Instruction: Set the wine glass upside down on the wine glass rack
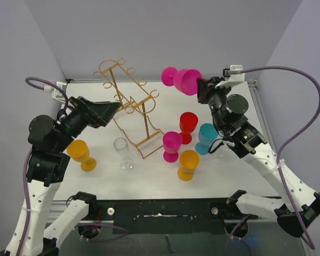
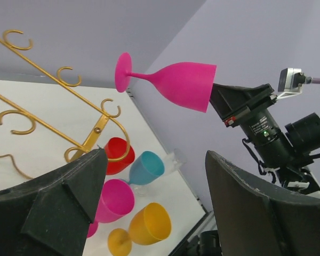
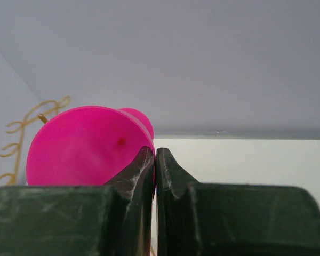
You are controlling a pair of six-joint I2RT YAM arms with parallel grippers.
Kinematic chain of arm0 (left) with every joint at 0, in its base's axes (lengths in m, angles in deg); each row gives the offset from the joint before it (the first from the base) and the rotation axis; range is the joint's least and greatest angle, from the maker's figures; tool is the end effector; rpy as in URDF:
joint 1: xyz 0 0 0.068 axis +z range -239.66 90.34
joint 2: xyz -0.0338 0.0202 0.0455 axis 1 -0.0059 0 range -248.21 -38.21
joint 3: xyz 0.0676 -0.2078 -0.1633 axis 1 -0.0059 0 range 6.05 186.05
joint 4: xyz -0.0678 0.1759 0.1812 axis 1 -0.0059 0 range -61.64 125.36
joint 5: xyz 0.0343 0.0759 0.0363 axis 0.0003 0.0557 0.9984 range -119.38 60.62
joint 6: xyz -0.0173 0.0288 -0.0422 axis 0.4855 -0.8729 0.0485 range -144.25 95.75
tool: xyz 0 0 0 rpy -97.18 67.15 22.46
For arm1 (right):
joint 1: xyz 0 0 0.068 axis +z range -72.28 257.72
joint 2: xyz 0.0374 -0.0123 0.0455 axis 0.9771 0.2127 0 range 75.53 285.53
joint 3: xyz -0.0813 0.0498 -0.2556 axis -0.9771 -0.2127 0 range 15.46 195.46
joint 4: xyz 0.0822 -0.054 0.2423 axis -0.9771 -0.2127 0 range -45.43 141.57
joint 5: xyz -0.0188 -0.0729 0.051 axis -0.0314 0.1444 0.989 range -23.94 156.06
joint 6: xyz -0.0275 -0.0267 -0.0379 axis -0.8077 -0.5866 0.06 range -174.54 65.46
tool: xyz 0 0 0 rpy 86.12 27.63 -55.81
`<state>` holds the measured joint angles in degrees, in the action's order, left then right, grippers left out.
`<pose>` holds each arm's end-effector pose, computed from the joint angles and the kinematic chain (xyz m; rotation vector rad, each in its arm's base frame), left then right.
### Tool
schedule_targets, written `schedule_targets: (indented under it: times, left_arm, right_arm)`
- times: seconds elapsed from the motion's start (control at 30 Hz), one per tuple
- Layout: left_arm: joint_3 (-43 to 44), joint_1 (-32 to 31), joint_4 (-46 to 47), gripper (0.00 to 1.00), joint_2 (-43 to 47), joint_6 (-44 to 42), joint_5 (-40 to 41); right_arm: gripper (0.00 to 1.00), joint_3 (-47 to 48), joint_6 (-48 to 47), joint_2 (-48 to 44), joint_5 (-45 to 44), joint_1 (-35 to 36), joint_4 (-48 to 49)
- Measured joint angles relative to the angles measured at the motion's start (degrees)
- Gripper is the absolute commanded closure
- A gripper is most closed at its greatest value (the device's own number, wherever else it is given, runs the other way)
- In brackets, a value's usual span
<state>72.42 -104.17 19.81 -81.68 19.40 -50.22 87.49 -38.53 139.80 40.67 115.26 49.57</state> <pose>0.1296 -0.0465 0.4594 -0.0745 1.5442 -1.0798 0.2041 0.1376 0.4545 0.0840 1.4925 0.4309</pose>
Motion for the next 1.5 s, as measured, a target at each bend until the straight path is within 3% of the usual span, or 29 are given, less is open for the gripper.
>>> schedule_targets:
  times: [0.37,0.83,1.03,1.3,1.5]
  left_arm:
    - [-3.45,-0.02,24.63,0.28,-7.91,22.62,-9.81]
    - [-6.93,0.0,43.82,0.35,-13.03,39.26,-8.94]
    - [-7.19,-0.02,45.05,0.36,-13.55,41.7,-5.38]
    - [-7.19,-0.02,44.13,0.52,-13.33,43.67,0.87]
    - [-7.52,-0.02,43.82,0.55,-13.33,46.4,4.83]
  right_arm:
    - [1.0,-4.68,11.28,-3.08,13.03,0.07,17.53]
    - [1.0,-4.68,15.8,4.2,22.01,2.43,34.32]
    - [1.0,-4.66,15.58,6.21,22.45,6.58,38.53]
    - [1.0,-4.63,14.56,9.7,22.32,9.77,41.62]
    - [1.0,-3.13,14.47,10.67,22.38,10.23,42.25]
